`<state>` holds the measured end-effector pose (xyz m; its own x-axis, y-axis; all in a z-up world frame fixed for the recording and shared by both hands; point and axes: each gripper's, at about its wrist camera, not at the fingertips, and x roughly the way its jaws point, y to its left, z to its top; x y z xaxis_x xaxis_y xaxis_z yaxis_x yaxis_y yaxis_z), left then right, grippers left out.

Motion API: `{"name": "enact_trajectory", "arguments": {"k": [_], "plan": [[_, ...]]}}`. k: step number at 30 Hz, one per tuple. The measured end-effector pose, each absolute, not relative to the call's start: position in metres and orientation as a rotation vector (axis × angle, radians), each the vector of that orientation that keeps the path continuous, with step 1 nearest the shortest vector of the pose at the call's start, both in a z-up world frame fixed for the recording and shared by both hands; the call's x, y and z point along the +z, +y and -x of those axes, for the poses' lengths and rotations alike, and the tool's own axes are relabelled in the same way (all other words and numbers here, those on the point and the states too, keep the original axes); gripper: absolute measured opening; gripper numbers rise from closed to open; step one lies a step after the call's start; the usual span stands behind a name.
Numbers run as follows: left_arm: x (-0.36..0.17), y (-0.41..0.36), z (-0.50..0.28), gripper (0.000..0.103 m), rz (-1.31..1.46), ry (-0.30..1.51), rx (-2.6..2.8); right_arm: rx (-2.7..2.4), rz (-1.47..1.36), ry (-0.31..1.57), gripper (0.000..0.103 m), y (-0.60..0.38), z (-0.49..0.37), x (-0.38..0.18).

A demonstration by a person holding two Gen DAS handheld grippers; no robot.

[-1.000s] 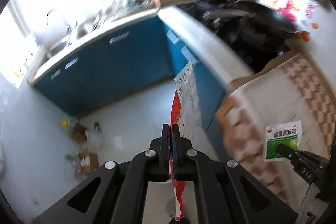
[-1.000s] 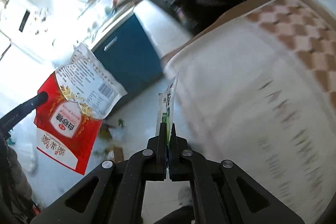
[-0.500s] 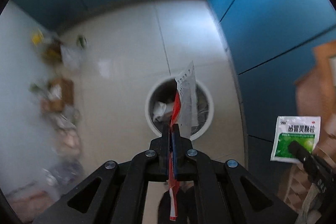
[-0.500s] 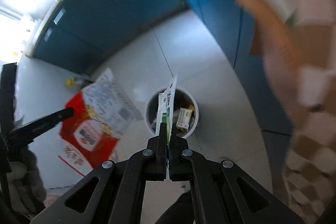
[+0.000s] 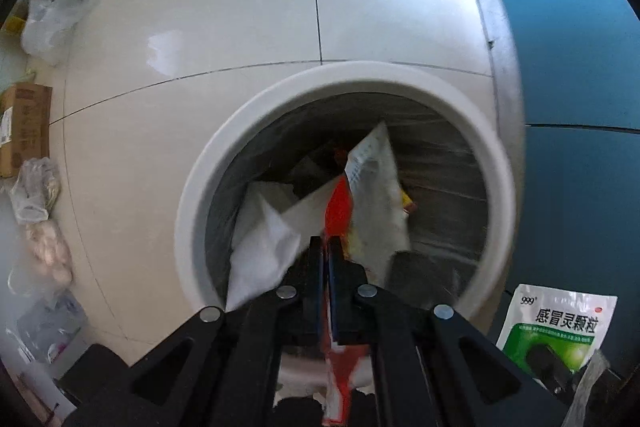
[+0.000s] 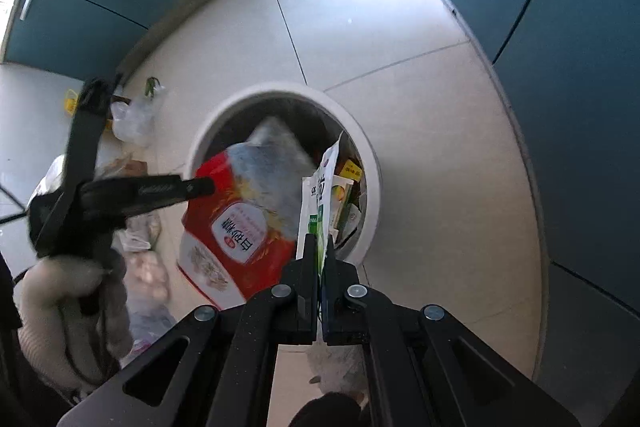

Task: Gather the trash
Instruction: 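Open both tools over the bin to drop the bag and packet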

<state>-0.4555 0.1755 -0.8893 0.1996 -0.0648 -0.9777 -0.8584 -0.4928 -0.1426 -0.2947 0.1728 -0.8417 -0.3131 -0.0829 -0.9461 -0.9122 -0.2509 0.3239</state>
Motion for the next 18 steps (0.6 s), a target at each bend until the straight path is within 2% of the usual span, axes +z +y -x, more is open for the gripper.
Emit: {"name": "enact_trajectory", "arguments": {"k": [3,8,10,11,12,14,15,17,18], "plan": [[-0.889,0.176,0.456,0.004,1.72,0.908,1.364,1.64,1.293,1.342,0.0,0.179,0.3,-0.865],[-0.854,0.162,0.461,0.008,1.62,0.903,1.412,1.628,1.332,1.377,0.001,0.187,0.317,-0.888],[-0.843,0.156,0.465,0.032,1.592,0.897,1.433,1.618,1.345,1.393,0.001,0.189,0.319,-0.897],[-0.842,0.156,0.466,0.068,1.58,0.895,1.449,1.609,1.352,1.395,0.001,0.19,0.321,-0.899],[-0.84,0.155,0.47,0.097,1.57,0.894,1.466,1.601,1.36,1.398,0.001,0.189,0.323,-0.9],[-0.834,0.149,0.475,0.1,1.55,0.898,1.511,1.591,1.37,1.416,0.003,0.189,0.326,-0.904],[-0.831,0.145,0.478,0.1,1.55,0.901,1.531,1.584,1.377,1.411,0.007,0.189,0.326,-0.904],[-0.828,0.144,0.48,0.1,1.532,0.896,1.569,1.582,1.385,1.432,0.024,0.185,0.325,-0.902],[-0.825,0.141,0.481,0.1,1.516,0.897,1.592,1.58,1.393,1.421,0.043,0.185,0.326,-0.902]]}}
